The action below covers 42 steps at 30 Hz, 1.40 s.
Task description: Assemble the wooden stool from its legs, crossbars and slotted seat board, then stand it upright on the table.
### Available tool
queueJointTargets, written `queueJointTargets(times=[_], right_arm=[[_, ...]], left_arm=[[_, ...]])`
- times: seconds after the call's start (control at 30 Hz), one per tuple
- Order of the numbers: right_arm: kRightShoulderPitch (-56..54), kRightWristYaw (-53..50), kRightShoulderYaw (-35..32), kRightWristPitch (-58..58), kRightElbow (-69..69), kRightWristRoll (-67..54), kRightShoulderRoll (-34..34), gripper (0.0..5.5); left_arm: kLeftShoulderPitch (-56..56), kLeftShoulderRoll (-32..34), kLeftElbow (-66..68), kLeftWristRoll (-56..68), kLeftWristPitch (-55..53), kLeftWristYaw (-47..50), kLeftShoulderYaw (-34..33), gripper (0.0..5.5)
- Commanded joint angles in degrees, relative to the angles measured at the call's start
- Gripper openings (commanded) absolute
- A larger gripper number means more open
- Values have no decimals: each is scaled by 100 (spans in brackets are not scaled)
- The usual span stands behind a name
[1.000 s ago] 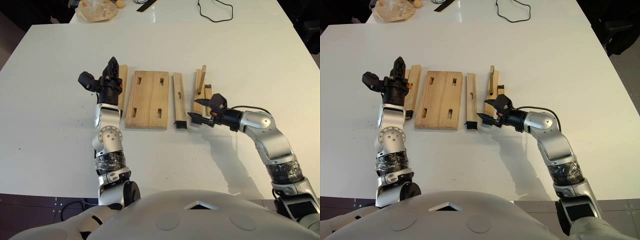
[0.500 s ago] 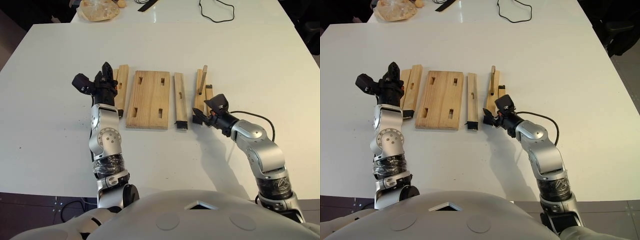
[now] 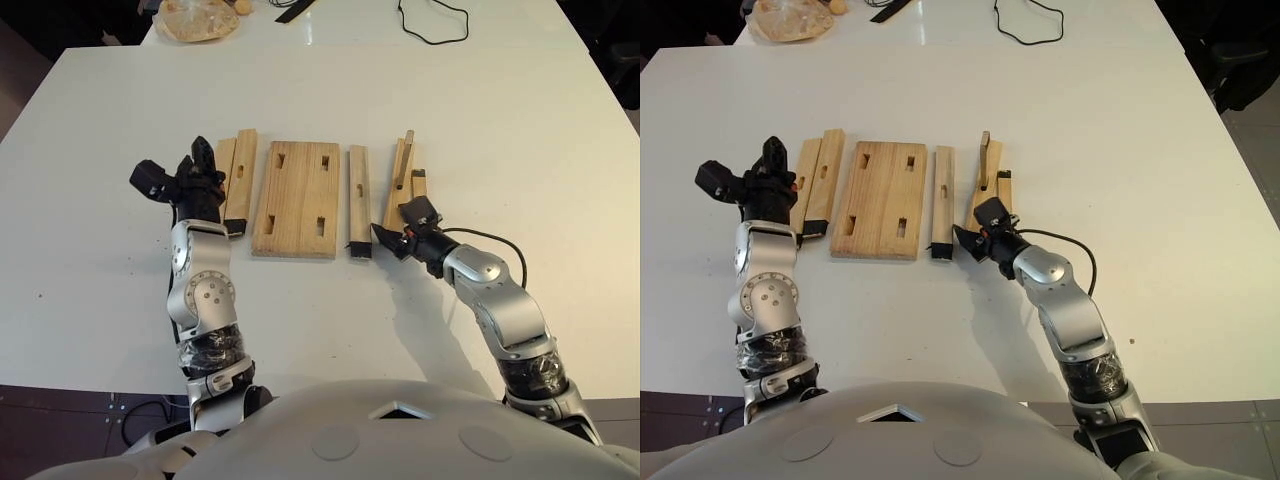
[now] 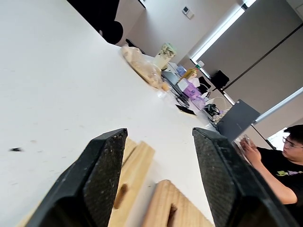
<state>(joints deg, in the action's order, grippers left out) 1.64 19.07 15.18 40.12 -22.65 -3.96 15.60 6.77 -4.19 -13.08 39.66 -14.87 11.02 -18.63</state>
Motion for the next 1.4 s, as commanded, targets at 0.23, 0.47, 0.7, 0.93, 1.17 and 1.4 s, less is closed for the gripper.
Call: queueJointTargets(times=[0.23,0.47,0.7,0.93,1.17,1.4], right_arm=[[116,-386,-42,264,-163,181,-90,349],[59,-564,15,-39,371,497,-32,349],[116,-342,-249,57,77,317,130,349],[-129,-353,-403,201,184,190,-124,349],[-226,-482,-261,45,751,288,-395,349],[-290,-575,-253,70,1066,313,-508,308]], left_arm=[[133,0,47,-53,-223,-39,101,256],[171,40,87,-44,-220,-60,62,256],[149,5,90,-66,-167,-70,28,256],[233,2,159,-92,-156,-93,39,256],[274,19,267,-120,-141,-174,43,256],[348,23,359,-161,-123,-224,9,256]])
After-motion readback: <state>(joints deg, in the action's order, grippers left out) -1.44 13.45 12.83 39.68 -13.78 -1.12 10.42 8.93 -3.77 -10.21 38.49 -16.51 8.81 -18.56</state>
